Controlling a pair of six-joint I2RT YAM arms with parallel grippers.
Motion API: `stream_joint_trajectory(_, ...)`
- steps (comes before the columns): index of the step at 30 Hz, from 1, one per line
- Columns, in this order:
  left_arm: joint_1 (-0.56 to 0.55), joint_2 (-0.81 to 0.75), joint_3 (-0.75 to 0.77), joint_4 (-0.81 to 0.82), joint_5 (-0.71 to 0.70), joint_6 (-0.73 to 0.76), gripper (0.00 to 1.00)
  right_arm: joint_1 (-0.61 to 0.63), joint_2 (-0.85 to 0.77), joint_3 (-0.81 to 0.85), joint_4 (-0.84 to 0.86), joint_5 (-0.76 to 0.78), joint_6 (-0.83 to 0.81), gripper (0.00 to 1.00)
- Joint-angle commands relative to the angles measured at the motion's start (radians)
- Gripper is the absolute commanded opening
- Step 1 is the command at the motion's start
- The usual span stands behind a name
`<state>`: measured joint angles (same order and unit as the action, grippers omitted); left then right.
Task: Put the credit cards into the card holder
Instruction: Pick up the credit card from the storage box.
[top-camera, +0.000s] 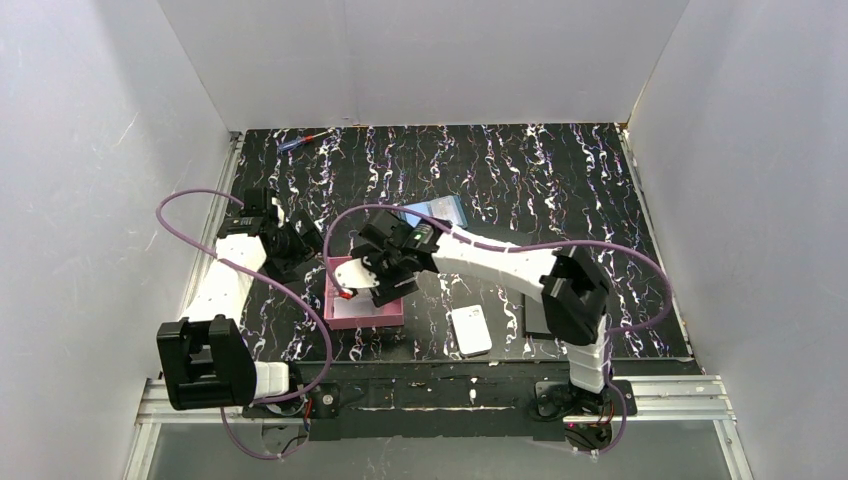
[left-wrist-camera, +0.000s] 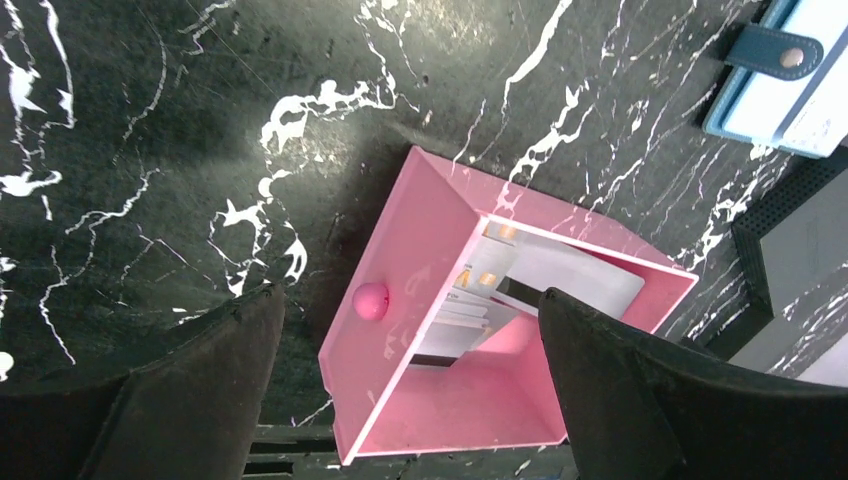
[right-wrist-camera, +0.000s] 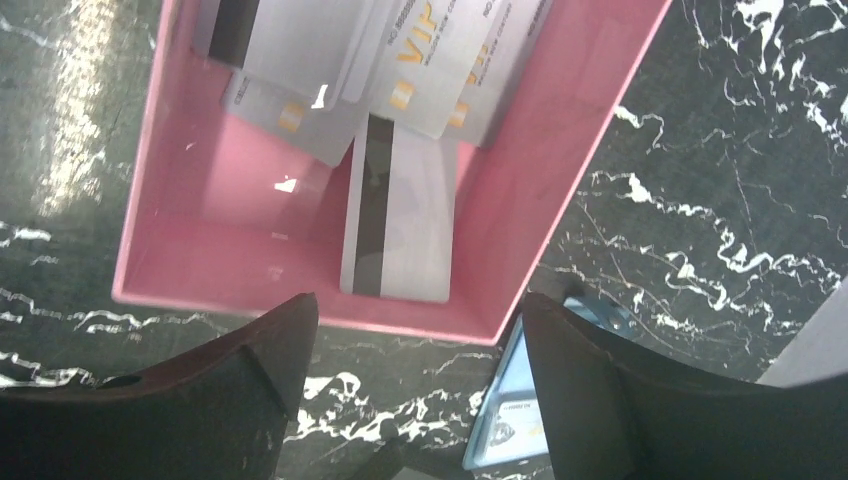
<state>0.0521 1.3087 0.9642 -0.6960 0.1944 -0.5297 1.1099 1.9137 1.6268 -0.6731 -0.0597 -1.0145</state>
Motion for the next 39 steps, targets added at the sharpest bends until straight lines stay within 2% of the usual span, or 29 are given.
stream_joint_trajectory(1, 0.018, 0.007, 0.03, 0.011, -0.066, -0.008, 0.98, 0.017, 0.06, 0.095, -0.032, -0.001, 0.024, 0.82)
stream_joint_trajectory(13, 0.04, 0.061, 0.079, -0.01, -0.087, -0.001, 0.98, 0.057, 0.159, 0.101, -0.046, 0.021, 0.049, 0.8)
stream_joint_trajectory(20, 0.045, 0.061, 0.07, -0.007, -0.089, -0.001, 0.98, 0.096, 0.199, 0.092, -0.005, 0.163, 0.044, 0.78)
stream_joint_trajectory(24, 0.045, 0.06, 0.071, -0.007, -0.087, -0.001, 0.98, 0.124, 0.228, 0.098, 0.032, 0.303, 0.036, 0.7)
stream_joint_trajectory(29, 0.045, 0.056, 0.069, -0.005, -0.082, 0.0, 0.98, 0.139, 0.242, 0.069, 0.093, 0.378, 0.016, 0.59)
stream_joint_trajectory(36, 0.045, 0.042, 0.062, -0.007, -0.087, 0.003, 0.98, 0.146, 0.256, 0.09, 0.126, 0.431, 0.034, 0.29)
stream_joint_trajectory(39, 0.045, 0.042, 0.062, -0.008, -0.085, 0.004, 0.98, 0.148, 0.249, 0.1, 0.125, 0.428, 0.027, 0.21)
